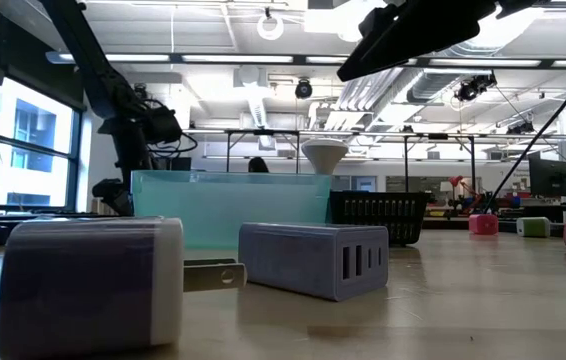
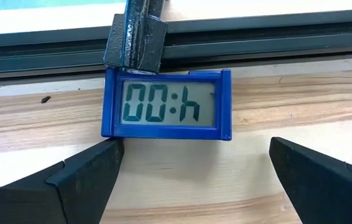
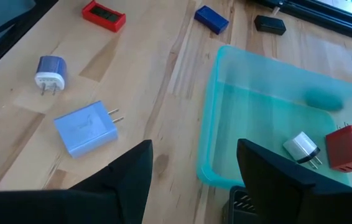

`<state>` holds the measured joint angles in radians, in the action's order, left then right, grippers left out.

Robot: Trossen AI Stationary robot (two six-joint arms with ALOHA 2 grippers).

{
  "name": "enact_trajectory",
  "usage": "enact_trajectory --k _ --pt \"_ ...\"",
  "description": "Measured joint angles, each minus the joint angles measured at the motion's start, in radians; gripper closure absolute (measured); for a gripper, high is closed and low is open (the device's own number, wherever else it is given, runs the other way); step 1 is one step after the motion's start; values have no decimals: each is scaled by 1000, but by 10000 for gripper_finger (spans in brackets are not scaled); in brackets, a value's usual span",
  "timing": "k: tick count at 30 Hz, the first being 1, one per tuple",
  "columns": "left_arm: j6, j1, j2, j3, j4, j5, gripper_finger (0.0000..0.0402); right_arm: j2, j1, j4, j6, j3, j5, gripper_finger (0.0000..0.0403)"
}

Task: Pick & Place Office items
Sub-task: Put the violet digital clock into the black bin

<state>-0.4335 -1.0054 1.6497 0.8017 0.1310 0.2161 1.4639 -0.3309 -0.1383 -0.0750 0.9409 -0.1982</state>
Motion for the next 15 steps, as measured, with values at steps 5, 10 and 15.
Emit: enact_trajectory --k 5,10,15 --pt "2 18 0 0 5 -2 5 0 0 0 0 0 0 181" --pt "3 36 0 0 4 -13 5 0 0 0 0 0 0 181" --pt "3 48 0 3 7 -21 5 0 0 0 0 0 0 181"
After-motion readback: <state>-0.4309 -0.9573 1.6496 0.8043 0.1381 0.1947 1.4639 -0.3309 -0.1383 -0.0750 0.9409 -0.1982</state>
